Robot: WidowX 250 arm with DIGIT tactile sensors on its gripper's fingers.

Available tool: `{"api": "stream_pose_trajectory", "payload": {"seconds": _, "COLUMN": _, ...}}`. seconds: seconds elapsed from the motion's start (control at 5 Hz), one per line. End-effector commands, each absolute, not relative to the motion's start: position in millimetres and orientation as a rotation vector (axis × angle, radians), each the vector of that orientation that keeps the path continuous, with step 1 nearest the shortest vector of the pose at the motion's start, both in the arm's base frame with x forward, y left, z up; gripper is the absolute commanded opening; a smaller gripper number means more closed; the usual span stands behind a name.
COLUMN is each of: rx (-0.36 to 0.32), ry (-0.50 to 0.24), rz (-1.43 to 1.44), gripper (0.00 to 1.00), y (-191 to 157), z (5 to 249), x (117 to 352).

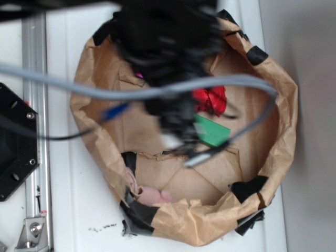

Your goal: Grab the pink bunny.

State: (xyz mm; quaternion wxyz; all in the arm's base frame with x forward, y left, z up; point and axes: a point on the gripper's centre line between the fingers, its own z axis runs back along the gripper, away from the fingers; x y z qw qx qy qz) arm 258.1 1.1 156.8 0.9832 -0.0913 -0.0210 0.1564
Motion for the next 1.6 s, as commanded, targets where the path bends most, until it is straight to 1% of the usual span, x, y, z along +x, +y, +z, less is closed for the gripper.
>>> {"api": "stream_pose_trajectory", "payload": {"seconds": 0.0, "rx": -0.246, "ry": -0.051, "rz": 0.366, "gripper": 1.00, "y": -13.2, "z": 111.8, "x": 295.0}}
{"api": "stream_pose_trajectory", "payload": {"seconds": 0.2, "rx": -0.318, "ry": 0.003, "rz": 0.247, "gripper": 1.00, "y": -44.4, "z": 121.3, "x": 261.2}}
{"api": "stream_pose_trajectory", "payload": {"seconds": 0.4, "rx": -0.312, "ry": 0.006, "rz": 0.208, "gripper": 1.00, "y": -51.6, "z": 125.4, "x": 238.8}}
{"api": "stream_pose_trajectory", "payload": {"seconds": 0.6, "rx": -0.278, "ry": 0.039, "rz": 0.206, "gripper": 1.00, "y": -58.1, "z": 105.5, "x": 232.2}}
{"api": "stream_pose_trajectory", "payload": {"seconds": 0.8, "rx": -0.257, "ry": 0.051, "rz": 0.201, "gripper": 1.00, "y": -64.8, "z": 98.0, "x": 226.7}}
{"api": "stream_pose_trajectory", "payload": {"seconds": 1.0, "rx": -0.254, "ry": 0.041, "rz": 0.259, "gripper": 1.00, "y": -49.8, "z": 92.5, "x": 226.3}}
{"api": "stream_pose_trajectory", "payload": {"seconds": 1.2, "rx": -0.264, "ry": 0.031, "rz": 0.285, "gripper": 1.00, "y": -48.6, "z": 87.4, "x": 230.9}}
{"api": "stream_pose_trajectory", "payload": {"seconds": 1.4, "rx": -0.275, "ry": 0.029, "rz": 0.313, "gripper": 1.00, "y": -41.2, "z": 89.6, "x": 229.5}}
